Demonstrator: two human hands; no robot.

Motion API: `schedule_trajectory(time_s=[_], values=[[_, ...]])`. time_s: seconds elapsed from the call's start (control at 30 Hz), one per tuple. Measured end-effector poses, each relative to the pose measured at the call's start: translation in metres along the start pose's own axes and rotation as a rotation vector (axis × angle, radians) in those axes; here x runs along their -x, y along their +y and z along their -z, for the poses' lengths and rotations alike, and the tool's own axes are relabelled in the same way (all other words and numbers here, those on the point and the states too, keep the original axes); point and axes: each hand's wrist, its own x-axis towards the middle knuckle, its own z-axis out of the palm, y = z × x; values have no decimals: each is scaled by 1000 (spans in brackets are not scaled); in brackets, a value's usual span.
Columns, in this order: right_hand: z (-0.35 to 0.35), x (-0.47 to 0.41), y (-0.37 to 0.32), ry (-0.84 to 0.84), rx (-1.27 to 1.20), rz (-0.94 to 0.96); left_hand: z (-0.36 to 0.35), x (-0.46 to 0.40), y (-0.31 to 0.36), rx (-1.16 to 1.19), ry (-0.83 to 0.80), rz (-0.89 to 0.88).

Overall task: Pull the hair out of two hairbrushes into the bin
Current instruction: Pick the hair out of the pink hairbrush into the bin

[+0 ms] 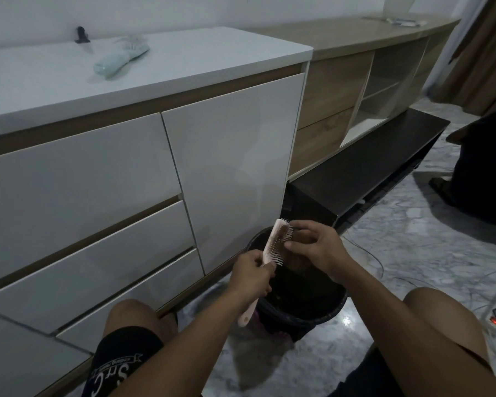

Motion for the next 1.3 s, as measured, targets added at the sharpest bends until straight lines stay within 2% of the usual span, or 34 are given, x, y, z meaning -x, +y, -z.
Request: schedule_trajectory(time_s=[0.1,0.4,0.47,0.6,0.7,0.83,0.97,1.17,1.3], values=[[-3,-5,3,152,78,-27,-2,0,2,23,-1,7],[2,-15,4,381,44,-99,0,1,2,-105,26,2],[2,-15,3,345,1,-113,0,3,2,-125,28,-2],[-3,-7,-4,102,-172,-166,-2,3,2,-149,23,3],[-4,-3,-4,12,-143,-109,-3,4,3,-123,-7,13],[-3,-1,-1,48,43,-9,-3,8,9,-112,-1,27],[-2,0,-4,139,-33,-58,0,12,14,-53,1,56],[-4,3,-11,57,-30,-81,2,15,18,-99,63,46],[-2,1,-11,120,-8,-112,4,13,14,-181,96,41]])
